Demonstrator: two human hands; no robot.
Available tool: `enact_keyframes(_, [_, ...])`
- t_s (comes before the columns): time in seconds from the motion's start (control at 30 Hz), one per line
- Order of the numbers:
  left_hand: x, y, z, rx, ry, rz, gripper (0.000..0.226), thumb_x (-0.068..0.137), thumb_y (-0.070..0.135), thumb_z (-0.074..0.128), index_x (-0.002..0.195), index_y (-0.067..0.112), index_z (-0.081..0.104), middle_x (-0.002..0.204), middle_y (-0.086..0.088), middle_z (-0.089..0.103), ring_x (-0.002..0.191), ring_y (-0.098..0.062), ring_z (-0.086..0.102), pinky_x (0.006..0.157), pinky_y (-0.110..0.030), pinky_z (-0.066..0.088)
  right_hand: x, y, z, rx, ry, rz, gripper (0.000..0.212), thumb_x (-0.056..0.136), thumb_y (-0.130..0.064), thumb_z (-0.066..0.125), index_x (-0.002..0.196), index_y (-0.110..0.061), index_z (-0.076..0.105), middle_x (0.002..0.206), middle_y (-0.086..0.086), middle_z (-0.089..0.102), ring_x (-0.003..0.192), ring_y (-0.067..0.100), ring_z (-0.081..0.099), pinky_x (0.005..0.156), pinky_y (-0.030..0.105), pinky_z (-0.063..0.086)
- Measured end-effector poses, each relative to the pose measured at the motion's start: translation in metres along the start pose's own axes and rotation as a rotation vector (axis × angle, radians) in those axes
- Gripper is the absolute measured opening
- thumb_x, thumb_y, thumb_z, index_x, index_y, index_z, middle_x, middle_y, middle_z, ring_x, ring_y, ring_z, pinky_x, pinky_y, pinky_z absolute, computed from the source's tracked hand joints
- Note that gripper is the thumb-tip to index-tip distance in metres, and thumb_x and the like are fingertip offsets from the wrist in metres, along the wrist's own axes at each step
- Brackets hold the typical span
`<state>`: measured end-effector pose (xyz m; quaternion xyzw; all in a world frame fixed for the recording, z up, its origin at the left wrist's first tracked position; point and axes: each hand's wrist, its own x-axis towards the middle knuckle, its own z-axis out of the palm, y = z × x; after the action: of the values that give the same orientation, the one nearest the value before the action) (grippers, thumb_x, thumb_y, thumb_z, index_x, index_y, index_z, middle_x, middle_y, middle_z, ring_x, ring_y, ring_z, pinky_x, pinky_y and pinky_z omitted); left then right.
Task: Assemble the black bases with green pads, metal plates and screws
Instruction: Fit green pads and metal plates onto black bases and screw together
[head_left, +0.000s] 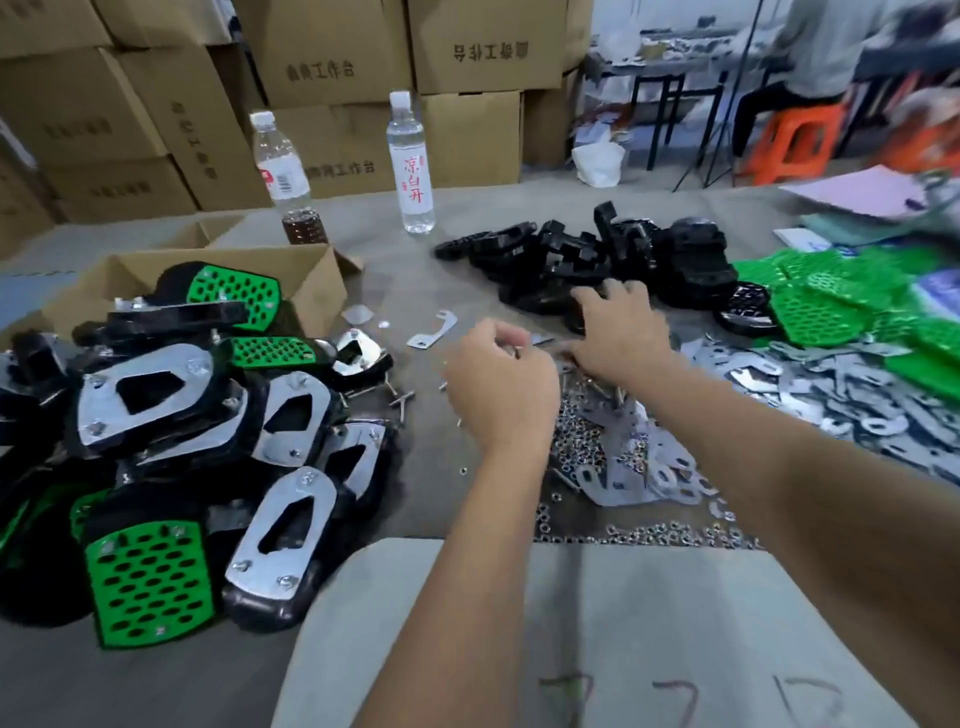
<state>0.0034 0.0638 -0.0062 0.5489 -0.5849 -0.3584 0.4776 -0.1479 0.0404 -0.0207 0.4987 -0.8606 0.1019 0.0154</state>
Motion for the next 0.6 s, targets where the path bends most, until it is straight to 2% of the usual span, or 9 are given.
enact_keyframes(0.07, [0.0, 0.002, 0.016, -0.022, -0.045, -0.021, 0.023, 0.078, 0.0, 0.058, 0.083, 0.019, 0.07, 0.078, 0.006, 0.067, 0.076, -0.018, 0.063, 0.066, -0.03, 0.045, 0.012, 0.017, 0.003, 0.039, -0.103, 0.04, 0.084, 0.091, -0.069, 0.063, 0.152, -0.015, 0.041, 0.155, 0.014, 0.042, 0.142, 0.041, 0.037, 0.11, 0.052, 0.04])
enact_keyframes(0.17, [0.001, 0.004, 0.033, -0.022, -0.072, -0.009, 0.024, 0.077, 0.001, 0.057, 0.081, 0.02, 0.071, 0.074, 0.01, 0.066, 0.074, -0.015, 0.064, 0.066, -0.029, 0.049, 0.025, 0.027, 0.004, 0.023, -0.017, -0.023, 0.065, 0.095, -0.055, 0.067, 0.134, -0.005, 0.052, 0.13, 0.021, 0.062, 0.121, 0.039, 0.058, 0.094, 0.043, 0.05])
enact_keyframes(0.27, [0.004, 0.002, 0.04, 0.001, -0.075, 0.011, 0.024, 0.078, 0.002, 0.057, 0.083, 0.022, 0.07, 0.074, 0.01, 0.066, 0.072, -0.012, 0.064, 0.067, -0.031, 0.052, 0.021, 0.027, -0.007, -0.113, 0.014, -0.136, 0.049, 0.104, -0.05, 0.053, 0.119, -0.003, 0.056, 0.112, 0.02, 0.066, 0.111, 0.038, 0.062, 0.082, 0.04, 0.045])
enact_keyframes(0.33, [0.007, -0.001, 0.044, 0.02, -0.077, 0.053, 0.021, 0.083, 0.005, 0.058, 0.09, 0.021, 0.07, 0.082, 0.01, 0.068, 0.081, -0.016, 0.065, 0.077, -0.037, 0.055, 0.012, 0.031, -0.015, -0.003, 0.062, -0.17, 0.046, 0.109, -0.047, 0.043, 0.109, -0.004, 0.059, 0.097, 0.019, 0.063, 0.101, 0.039, 0.063, 0.073, 0.038, 0.039])
enact_keyframes(0.4, [0.006, -0.001, 0.049, 0.018, -0.108, 0.154, 0.015, 0.094, 0.015, 0.059, 0.105, 0.02, 0.069, 0.102, 0.005, 0.069, 0.096, -0.017, 0.064, 0.091, -0.041, 0.053, -0.006, 0.04, -0.022, 0.152, 0.222, -0.202, 0.045, 0.111, -0.043, 0.039, 0.101, -0.005, 0.062, 0.087, 0.016, 0.064, 0.087, 0.039, 0.063, 0.068, 0.037, 0.035])
enact_keyframes(0.47, [0.0, 0.003, 0.056, 0.017, -0.2, 0.28, 0.026, 0.105, 0.032, 0.052, 0.125, 0.02, 0.064, 0.121, 0.002, 0.065, 0.112, -0.017, 0.06, 0.099, -0.039, 0.049, -0.029, 0.048, -0.03, 0.388, 0.326, -0.227, 0.046, 0.112, -0.038, 0.039, 0.08, -0.01, 0.056, 0.07, 0.007, 0.059, 0.066, 0.027, 0.055, 0.063, 0.036, 0.031])
enact_keyframes(0.5, [-0.007, 0.006, 0.061, 0.045, -0.258, 0.341, 0.031, 0.107, 0.041, 0.047, 0.126, 0.021, 0.061, 0.12, 0.002, 0.065, 0.113, -0.017, 0.059, 0.094, -0.037, 0.048, -0.042, 0.053, -0.034, 0.545, 0.323, -0.216, 0.05, 0.113, -0.036, 0.038, 0.071, -0.012, 0.05, 0.061, 0.003, 0.052, 0.057, 0.019, 0.048, 0.059, 0.035, 0.03])
enact_keyframes(0.53, [-0.014, 0.009, 0.066, 0.096, -0.295, 0.401, 0.033, 0.107, 0.049, 0.042, 0.115, 0.024, 0.061, 0.108, 0.003, 0.066, 0.103, -0.018, 0.061, 0.082, -0.036, 0.047, -0.052, 0.058, -0.038, 0.692, 0.306, -0.182, 0.055, 0.113, -0.037, 0.037, 0.065, -0.011, 0.046, 0.055, 0.004, 0.047, 0.051, 0.015, 0.043, 0.055, 0.034, 0.03])
enact_keyframes(0.6, [-0.032, 0.015, 0.074, 0.185, -0.311, 0.464, 0.04, 0.104, 0.06, 0.039, 0.085, 0.026, 0.047, 0.076, 0.007, 0.055, 0.074, -0.02, 0.055, 0.06, -0.037, 0.035, -0.069, 0.073, -0.044, 0.876, 0.257, -0.089, 0.066, 0.113, -0.041, 0.035, 0.065, 0.002, 0.048, 0.054, 0.022, 0.048, 0.045, 0.02, 0.047, 0.046, 0.031, 0.035])
